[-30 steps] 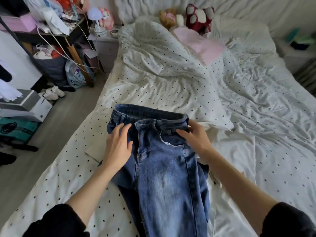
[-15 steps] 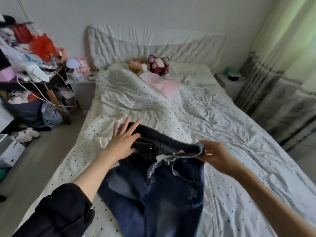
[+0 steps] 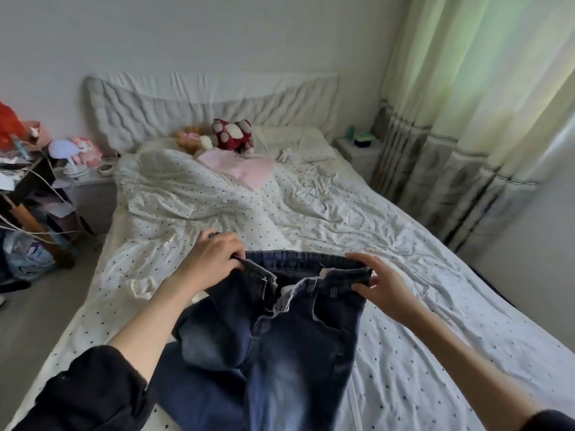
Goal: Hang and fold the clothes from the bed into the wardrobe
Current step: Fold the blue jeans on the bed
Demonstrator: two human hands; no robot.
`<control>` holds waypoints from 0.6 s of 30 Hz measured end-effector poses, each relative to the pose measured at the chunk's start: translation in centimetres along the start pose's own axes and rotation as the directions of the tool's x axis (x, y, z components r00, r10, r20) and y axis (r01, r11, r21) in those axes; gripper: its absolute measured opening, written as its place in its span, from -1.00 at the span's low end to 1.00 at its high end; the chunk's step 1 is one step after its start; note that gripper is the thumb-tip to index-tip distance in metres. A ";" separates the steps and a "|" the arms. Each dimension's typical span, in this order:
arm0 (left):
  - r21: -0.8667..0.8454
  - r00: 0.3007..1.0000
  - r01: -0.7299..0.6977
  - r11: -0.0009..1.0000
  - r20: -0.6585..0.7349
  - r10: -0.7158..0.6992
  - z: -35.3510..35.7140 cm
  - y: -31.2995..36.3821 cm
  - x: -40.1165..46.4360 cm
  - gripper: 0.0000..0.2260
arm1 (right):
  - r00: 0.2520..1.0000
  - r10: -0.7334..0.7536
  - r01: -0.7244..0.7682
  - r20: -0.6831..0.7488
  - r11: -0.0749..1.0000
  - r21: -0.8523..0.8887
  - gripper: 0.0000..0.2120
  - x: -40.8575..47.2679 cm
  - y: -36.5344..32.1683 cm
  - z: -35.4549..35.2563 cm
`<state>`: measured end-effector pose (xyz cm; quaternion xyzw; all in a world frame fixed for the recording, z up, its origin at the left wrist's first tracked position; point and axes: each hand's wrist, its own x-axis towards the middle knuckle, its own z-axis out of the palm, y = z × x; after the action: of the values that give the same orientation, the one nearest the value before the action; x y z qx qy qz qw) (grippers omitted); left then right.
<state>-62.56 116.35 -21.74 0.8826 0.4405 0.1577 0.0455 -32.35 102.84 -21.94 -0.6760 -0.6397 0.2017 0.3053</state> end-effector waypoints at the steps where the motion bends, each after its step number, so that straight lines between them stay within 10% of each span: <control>1: 0.007 1.000 0.002 1.000 0.000 -0.002 -0.4 0.1 0.1 -0.93 | 1.000 -0.030 0.030 -0.007 0.999 -0.043 -0.58 0.0 -0.1 0.0; 10: 0.027 0.977 -0.065 0.997 -0.201 0.070 -3.4 1.3 0.3 -0.79 | 0.968 -0.162 0.146 -0.192 0.985 -0.096 -0.96 0.6 -1.7 -1.5; 18: 0.146 0.943 -0.176 0.974 -0.259 0.209 -2.3 6.5 3.0 -0.84 | 0.982 -0.035 0.032 -0.184 0.999 -0.019 -0.64 -2.7 1.0 -5.7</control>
<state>-56.60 114.65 -17.36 0.8924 0.3630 0.2543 -0.0846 -28.09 99.29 -18.76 -0.6833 -0.6215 0.1280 0.3612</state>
